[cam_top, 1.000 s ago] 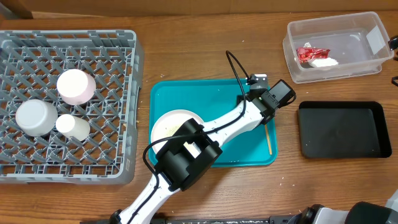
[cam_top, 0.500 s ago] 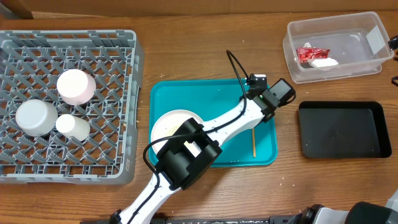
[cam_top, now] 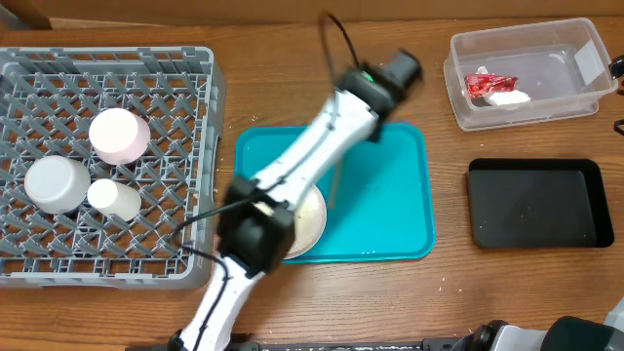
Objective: Sort waste into correct bins and load items into the dishwasher
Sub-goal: 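Carry the second chopstick over to the dish rack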
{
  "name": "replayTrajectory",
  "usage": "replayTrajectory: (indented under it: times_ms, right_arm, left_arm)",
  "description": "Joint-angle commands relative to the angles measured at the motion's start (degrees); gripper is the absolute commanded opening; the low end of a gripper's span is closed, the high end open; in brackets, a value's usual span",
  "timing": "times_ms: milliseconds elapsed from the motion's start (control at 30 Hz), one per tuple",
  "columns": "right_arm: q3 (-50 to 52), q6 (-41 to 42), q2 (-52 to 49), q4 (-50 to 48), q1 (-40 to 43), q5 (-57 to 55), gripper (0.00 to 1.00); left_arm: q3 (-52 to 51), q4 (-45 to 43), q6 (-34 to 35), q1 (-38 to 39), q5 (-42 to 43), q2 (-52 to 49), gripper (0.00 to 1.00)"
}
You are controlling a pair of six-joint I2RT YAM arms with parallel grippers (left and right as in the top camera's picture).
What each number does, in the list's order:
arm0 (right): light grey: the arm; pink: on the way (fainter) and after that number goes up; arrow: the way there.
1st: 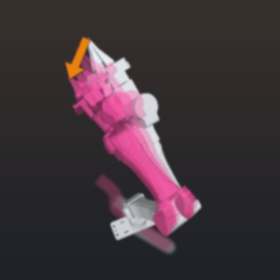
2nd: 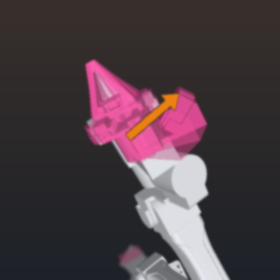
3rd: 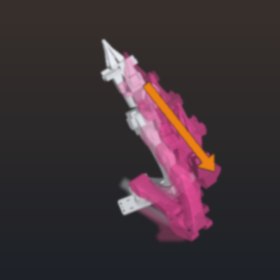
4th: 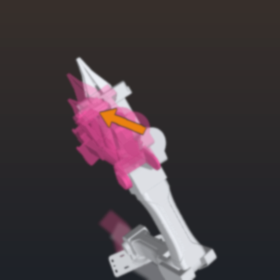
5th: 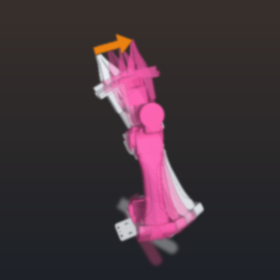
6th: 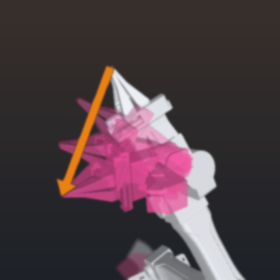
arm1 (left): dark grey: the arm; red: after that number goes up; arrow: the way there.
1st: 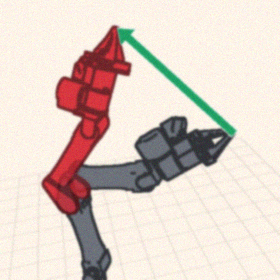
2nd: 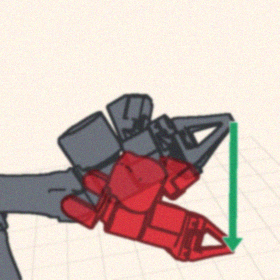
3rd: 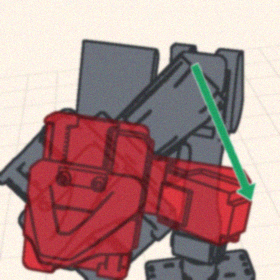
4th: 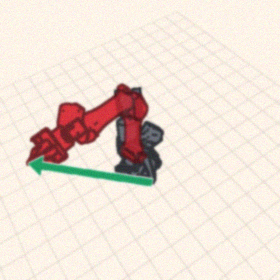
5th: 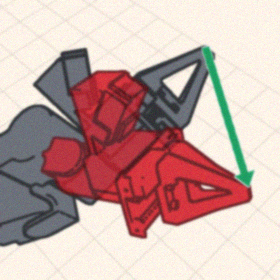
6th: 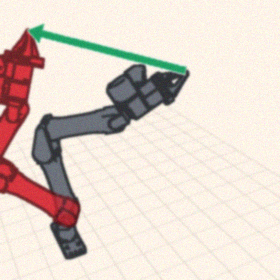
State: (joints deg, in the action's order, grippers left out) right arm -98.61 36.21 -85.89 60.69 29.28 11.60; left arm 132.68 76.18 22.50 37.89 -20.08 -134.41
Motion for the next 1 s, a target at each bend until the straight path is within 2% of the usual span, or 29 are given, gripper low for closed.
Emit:
replayTrajectory:
  times_ms: [0, 67, 167, 233, 400, 500, 700, 967]
  right_arm:
    - [-0.09, -0.26, 0.22, -0.28, 0.33, -0.44, 1.0]
    - [-0.09, -0.26, 0.22, -0.28, 0.33, -0.44, 1.0]
    - [-0.09, -0.26, 0.22, -0.28, 0.33, -0.44, 1.0]
    - [-0.09, -0.26, 0.22, -0.28, 0.33, -0.44, 1.0]
    - [-0.09, -0.26, 0.22, -0.28, 0.33, -0.44, 1.0]
    - [-0.09, -0.26, 0.22, -0.28, 0.33, -0.44, 1.0]
    - [-0.09, -0.26, 0.22, -0.28, 0.33, -0.44, 1.0]
    - [-0.09, -0.26, 0.22, -0.28, 0.33, -0.44, 1.0]
  left_arm:
    - [3.3, 3.56, -12.31, -6.25, -5.31, 6.23, 0.04]
    - [3.3, 4.98, -16.13, -10.82, -7.37, 8.02, 0.04]
    - [3.3, 5.62, -21.86, -16.79, -5.95, 9.2, 0.04]
    - [3.28, 6.19, -25.46, -20.11, -2.84, 9.18, 0.04]
    - [2.05, 6.03, -33.05, -28.44, 12.24, 9.07, 0.04]
    - [0.59, 4.85, -32.79, -33.22, 17.09, 9.07, 0.04]
    - [-1.68, 3.28, -32.76, -38.73, 20.22, 9.07, 0.04]
    - [-7.21, 0.79, -31.06, -40.98, 20.04, 9.07, 0.04]
